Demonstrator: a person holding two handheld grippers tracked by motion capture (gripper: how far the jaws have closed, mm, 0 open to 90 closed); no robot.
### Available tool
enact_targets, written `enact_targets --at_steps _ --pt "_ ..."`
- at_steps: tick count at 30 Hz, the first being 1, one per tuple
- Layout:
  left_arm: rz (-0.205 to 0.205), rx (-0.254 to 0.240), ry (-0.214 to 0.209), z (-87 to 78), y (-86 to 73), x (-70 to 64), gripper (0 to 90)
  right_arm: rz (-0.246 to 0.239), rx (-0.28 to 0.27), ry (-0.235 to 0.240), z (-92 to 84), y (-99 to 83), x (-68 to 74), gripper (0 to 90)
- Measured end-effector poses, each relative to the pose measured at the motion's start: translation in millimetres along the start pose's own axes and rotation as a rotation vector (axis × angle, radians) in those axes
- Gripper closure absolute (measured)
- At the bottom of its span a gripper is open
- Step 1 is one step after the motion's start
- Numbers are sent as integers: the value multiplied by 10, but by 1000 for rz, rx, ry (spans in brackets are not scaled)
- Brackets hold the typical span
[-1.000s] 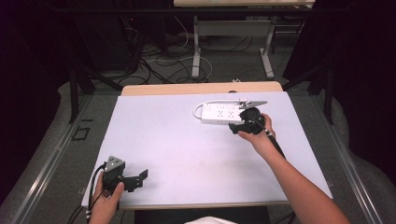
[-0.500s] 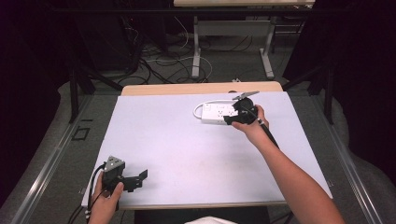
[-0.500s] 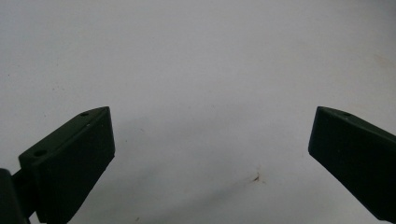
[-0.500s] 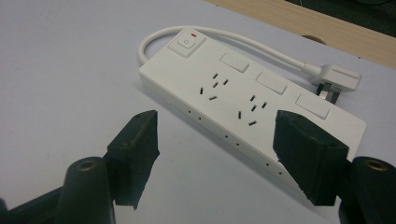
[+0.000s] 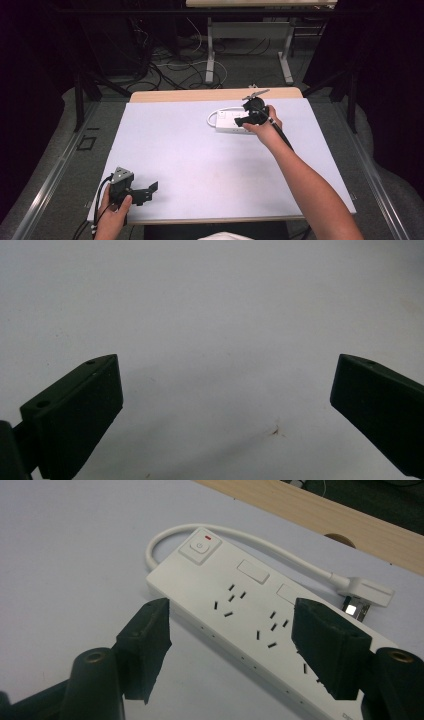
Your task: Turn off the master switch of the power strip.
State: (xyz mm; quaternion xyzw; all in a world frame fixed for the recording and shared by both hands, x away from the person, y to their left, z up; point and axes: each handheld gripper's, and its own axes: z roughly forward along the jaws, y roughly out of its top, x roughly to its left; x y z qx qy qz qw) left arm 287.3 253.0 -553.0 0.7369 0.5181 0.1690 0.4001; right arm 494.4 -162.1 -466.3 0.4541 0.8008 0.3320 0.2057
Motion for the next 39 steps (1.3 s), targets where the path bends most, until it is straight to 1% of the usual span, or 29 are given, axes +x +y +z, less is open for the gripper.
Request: enact_targets --at_steps 5,7,10,11,14,16,17,19,21,22,26,27,28,31,32,33,34,35,36,37,38,39 --pt "1 -3 0 -1 -2 2 5 -3 6 -6 22 75 7 311" --pt "0 2 2 -10 -3 9 5 -19 2 -12 34 108 6 311" --pt "-5 11 -1 -20 -5 14 5 -25 -1 -14 57 144 6 312" --pt "-7 10 -1 -20 -6 14 5 -29 9 -23 75 166 3 312" --pt "-6 11 0 -21 -6 13 5 -28 13 -24 103 210 2 312" --pt "-10 11 1 -17 -9 10 5 -34 13 -35 116 243 0 312" --pt "-10 13 1 -18 -10 12 5 -31 9 -27 127 261 5 313" --pt "-9 14 0 -18 -11 13 5 -41 10 -27 140 301 3 314" --pt "-7 14 1 -18 -13 16 5 -40 3 -27 157 318 8 316" --pt "-6 14 2 -19 -13 17 5 -53 16 -27 171 362 16 321" --pt "-14 9 4 -15 -15 17 5 -54 1 -24 204 419 34 327" --pt "-10 8 8 -18 -17 20 5 -75 8 -29 232 450 55 335" --pt "-10 8 8 -18 -17 20 5 -76 12 -27 243 462 68 343" --pt "-13 1 9 -18 -22 20 5 -79 18 -25 282 484 85 347" --pt "-15 1 11 -19 -24 19 5 -70 23 -25 297 493 101 349" --pt "-15 0 11 -19 -26 19 5 -73 15 -25 326 500 109 352" --pt "-20 -2 12 -21 -27 16 5 -77 20 -26 364 512 124 356" --pt "-17 10 6 -33 -24 21 5 -77 28 -21 380 515 131 360" --pt "-16 10 9 -38 -27 23 5 -64 23 -16 407 513 142 366" --pt "-20 3 11 -36 -32 21 5 -64 23 -16 407 513 142 366" --pt "-21 2 11 -40 -37 23 5 -60 36 -15 451 508 156 384" --pt "-24 10 7 -52 -35 26 5 -60 36 -15 451 508 156 384"
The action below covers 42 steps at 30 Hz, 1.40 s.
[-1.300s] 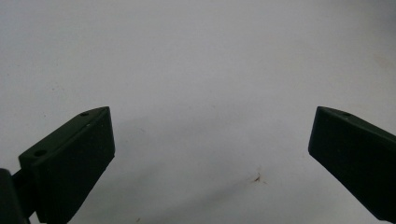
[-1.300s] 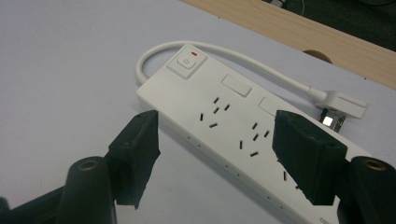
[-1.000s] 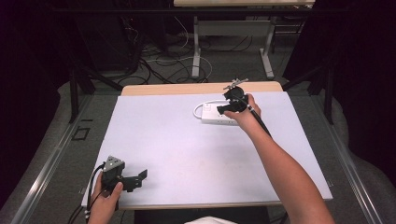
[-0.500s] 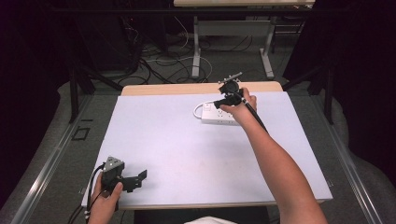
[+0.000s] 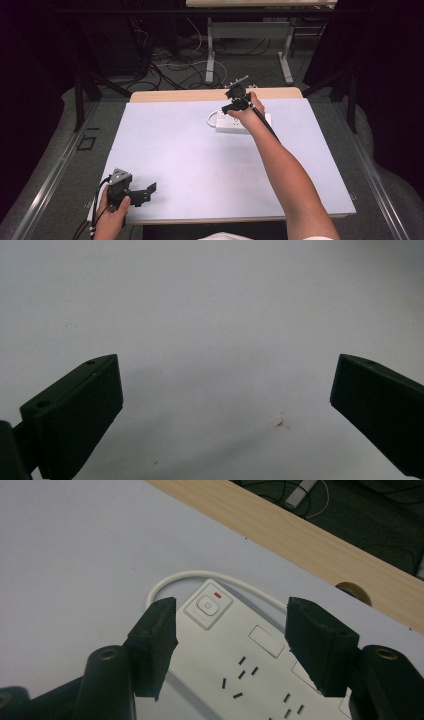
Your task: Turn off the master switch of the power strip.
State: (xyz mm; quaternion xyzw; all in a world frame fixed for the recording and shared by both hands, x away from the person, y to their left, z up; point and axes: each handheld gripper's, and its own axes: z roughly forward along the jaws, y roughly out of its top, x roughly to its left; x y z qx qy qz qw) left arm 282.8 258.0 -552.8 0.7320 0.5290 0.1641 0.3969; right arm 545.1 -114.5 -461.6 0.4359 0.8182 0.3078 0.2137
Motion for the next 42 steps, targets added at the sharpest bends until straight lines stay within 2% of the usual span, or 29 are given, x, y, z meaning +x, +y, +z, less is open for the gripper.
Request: enact_targets --at_steps 2,8,12,13,14,20,21,23,25,26,30,31,33,34,40,41,42 --pt "0 -8 6 -5 -9 4 5 17 1 20 76 -8 18 410" --pt "-15 -5 3 -27 -28 12 5 33 17 21 179 -13 32 459" --pt "-22 -9 2 -43 -36 22 5 60 18 29 259 -22 20 520" --pt "-26 -28 12 -31 -45 19 5 60 18 29 259 -22 20 520" --pt "-23 -6 5 -49 -40 30 5 55 18 23 284 -27 12 552" --pt "-27 -8 7 -52 -47 29 5 62 22 34 336 -34 -4 627" --pt "-27 -7 8 -54 -48 29 5 58 33 41 346 -37 -20 676" --pt "-31 -17 9 -50 -55 24 5 67 32 45 351 -38 -18 700" --pt "-28 -5 8 -62 -55 31 6 64 35 35 358 -42 -28 759" --pt "-28 -5 9 -66 -57 35 5 59 41 42 366 -44 -34 809" --pt "-31 -8 14 -74 -65 42 5 51 34 54 390 -48 -35 870" --pt "-33 -9 14 -74 -65 42 5 56 37 70 402 -50 -30 888" --pt "-31 -9 14 -75 -66 43 5 43 49 65 409 -49 -23 900" --pt "-32 -9 15 -74 -66 42 5 40 35 62 420 -51 -18 900" --pt "-36 -6 10 -59 -67 47 5 59 40 83 448 -58 28 900" --pt "-35 -6 10 -59 -66 45 5 39 42 76 452 -64 22 900" --pt "-34 -10 11 -58 -67 42 5 50 55 90 450 -61 39 900"
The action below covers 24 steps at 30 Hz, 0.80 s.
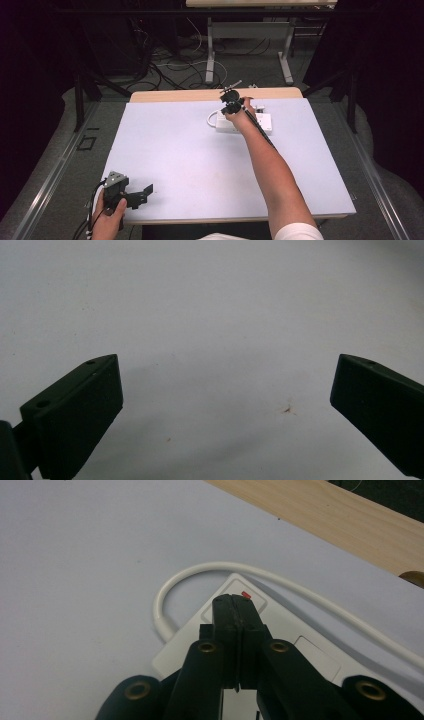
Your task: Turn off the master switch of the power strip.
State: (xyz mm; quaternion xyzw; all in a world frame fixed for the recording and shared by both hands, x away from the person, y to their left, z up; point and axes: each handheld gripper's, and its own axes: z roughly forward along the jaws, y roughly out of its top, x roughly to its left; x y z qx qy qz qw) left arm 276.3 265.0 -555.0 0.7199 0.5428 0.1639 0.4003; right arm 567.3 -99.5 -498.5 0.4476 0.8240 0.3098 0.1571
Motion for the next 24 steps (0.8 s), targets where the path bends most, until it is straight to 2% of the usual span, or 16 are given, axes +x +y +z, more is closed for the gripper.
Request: enact_targets --at_steps 4,6,8,10,12,15,16,18,19,22,23,24 --pt "4 6 -4 -5 4 -2 5 -4 13 2 25 -11 31 900" --pt "2 -1 -1 1 1 -3 5 -22 6 -8 39 -10 35 900" --pt "0 -7 0 0 -2 -4 5 -9 1 -8 44 -6 47 900" --pt "0 5 -4 -13 -1 0 5 -24 -10 -8 51 -3 38 900" --pt "-1 5 -4 -16 -4 4 6 -18 -9 -11 55 3 40 900" --pt "-8 -4 -2 -19 -8 6 5 -36 -17 -28 77 7 27 900" --pt "-11 -6 -2 -19 -10 6 5 -38 -26 -20 96 6 14 900" --pt "-12 -9 -1 -15 -13 8 5 -25 -33 -9 117 12 7 900" --pt "-12 -9 -1 -13 -13 9 5 -11 -11 -5 139 14 -4 900" --pt "-11 2 -4 -12 -10 13 5 -12 -6 5 171 18 3 900" --pt "-12 2 -4 -9 -11 13 5 -13 3 -7 174 26 7 900" --pt "-12 4 -6 -6 -10 14 5 -16 -10 -7 185 28 11 900"
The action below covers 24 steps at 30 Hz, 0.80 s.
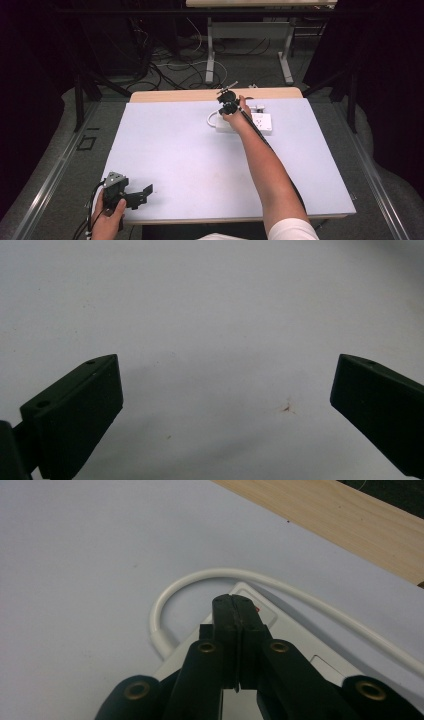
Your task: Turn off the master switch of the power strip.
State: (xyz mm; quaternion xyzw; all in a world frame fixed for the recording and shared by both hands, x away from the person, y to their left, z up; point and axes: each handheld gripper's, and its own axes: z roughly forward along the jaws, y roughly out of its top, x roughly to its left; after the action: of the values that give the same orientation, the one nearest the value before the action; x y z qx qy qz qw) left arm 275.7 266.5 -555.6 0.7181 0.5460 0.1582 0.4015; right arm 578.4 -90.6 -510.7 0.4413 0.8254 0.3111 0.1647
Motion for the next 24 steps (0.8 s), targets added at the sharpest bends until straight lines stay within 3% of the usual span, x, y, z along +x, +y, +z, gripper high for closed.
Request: enact_targets --at_steps 6,9,10,13,22,23,24 --pt "-2 -3 0 -4 -2 -4 5 11 -8 7 42 29 40 900" --pt "-4 -13 1 -5 -7 4 5 -15 8 -11 56 31 36 900" --pt "-2 -6 -1 -13 -4 8 5 -8 -17 -7 85 21 39 900" --pt "-5 -5 2 -19 -6 10 5 -7 -20 -17 110 12 37 900" --pt "-4 -10 3 -24 -12 15 5 16 22 -45 152 -25 3 900" --pt "-4 -10 4 -24 -12 15 5 26 -10 -31 168 -32 3 900" --pt "-5 -9 4 -25 -12 15 5 21 22 -45 146 -25 3 900"
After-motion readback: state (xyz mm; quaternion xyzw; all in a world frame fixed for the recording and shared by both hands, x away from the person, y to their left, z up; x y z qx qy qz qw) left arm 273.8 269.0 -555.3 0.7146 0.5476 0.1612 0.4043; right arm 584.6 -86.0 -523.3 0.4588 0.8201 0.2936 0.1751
